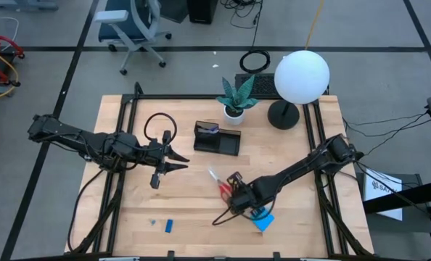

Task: Pick and place office supplies into organizer
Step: Put the red scissors into the black desk organizer

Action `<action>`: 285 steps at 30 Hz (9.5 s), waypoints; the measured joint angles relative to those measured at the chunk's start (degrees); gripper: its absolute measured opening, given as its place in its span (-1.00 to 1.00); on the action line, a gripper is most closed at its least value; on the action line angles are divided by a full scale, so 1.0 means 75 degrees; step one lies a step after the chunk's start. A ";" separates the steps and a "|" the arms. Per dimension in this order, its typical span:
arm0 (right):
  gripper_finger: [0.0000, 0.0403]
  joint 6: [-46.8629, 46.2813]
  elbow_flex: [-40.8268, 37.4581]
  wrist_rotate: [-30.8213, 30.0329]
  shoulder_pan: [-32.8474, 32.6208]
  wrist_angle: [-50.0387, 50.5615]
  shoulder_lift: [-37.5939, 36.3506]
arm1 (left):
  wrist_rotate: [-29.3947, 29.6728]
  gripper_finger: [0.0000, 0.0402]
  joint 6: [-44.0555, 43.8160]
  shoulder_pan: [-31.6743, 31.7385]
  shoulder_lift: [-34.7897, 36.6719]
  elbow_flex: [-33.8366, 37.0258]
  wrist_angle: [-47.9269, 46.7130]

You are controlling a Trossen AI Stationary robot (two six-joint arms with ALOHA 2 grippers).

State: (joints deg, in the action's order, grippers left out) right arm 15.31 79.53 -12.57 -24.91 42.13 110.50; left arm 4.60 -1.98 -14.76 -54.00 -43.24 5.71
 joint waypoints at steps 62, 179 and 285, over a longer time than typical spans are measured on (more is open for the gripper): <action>-0.96 0.1529 0.0047 -0.7724 0.0394 -0.2786 -0.1280 | 0.1405 -0.59 -0.0576 0.0516 -0.1664 -0.0003 0.1216; 0.06 0.7782 0.0044 -0.8388 -0.1665 -0.4585 -0.1277 | -0.1556 -0.84 -0.4825 0.0892 -0.2827 0.0000 0.3537; -0.86 0.1066 -0.4496 0.0319 0.2857 -1.0938 -0.4069 | 0.2444 -0.03 -0.0216 0.0510 -0.0297 -0.0003 -0.0321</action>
State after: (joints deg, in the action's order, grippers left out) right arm 23.30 45.81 -10.18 -3.48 -39.91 79.98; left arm 22.92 -3.60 -10.94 -56.23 -43.27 3.30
